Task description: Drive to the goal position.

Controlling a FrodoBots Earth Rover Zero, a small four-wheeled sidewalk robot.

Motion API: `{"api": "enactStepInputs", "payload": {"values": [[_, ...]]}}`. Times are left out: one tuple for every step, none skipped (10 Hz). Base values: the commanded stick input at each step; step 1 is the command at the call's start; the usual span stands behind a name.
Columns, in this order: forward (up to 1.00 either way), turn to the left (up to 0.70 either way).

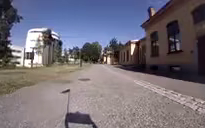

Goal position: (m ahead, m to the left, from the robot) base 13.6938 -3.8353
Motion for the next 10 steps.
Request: {"api": "enactStepInputs", "payload": {"values": [[0.70,-0.07],[0.70,0.00],[0.70,0.00],[0.70,0.00],[0.70,0.00],[0.70,0.00],[0.70,0.00],[0.70,0.00],[0.70,0.00],[0.70,0.00]]}}
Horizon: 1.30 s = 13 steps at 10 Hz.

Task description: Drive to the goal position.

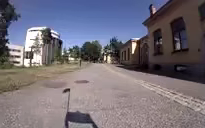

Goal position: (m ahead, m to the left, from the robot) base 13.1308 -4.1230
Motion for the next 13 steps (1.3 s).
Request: {"api": "enactStepInputs", "payload": {"values": [[0.70,0.00],[0.70,0.00],[0.70,0.00],[0.70,0.00],[0.70,0.00],[0.70,0.00],[0.70,0.00],[0.70,0.00],[0.70,0.00],[0.70,0.00],[0.70,0.00],[0.70,0.00],[0.70,0.00]]}}
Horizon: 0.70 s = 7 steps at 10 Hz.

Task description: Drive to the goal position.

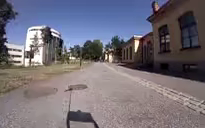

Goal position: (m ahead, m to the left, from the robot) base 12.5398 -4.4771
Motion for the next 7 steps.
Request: {"api": "enactStepInputs", "payload": {"values": [[0.70,0.00],[0.70,0.00],[0.70,0.00],[0.70,0.00],[0.70,0.00],[0.70,-0.02],[0.70,-0.04]]}}
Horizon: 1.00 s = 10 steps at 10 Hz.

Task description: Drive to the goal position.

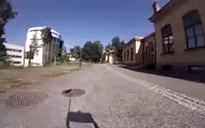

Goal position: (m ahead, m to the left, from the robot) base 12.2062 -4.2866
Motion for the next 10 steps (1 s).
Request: {"api": "enactStepInputs", "payload": {"values": [[0.70,-0.06],[0.70,-0.08],[0.70,-0.10],[0.70,-0.12],[0.70,-0.14],[0.70,-0.01],[0.70,0.00],[0.70,0.00],[0.70,0.00],[0.70,0.00]]}}
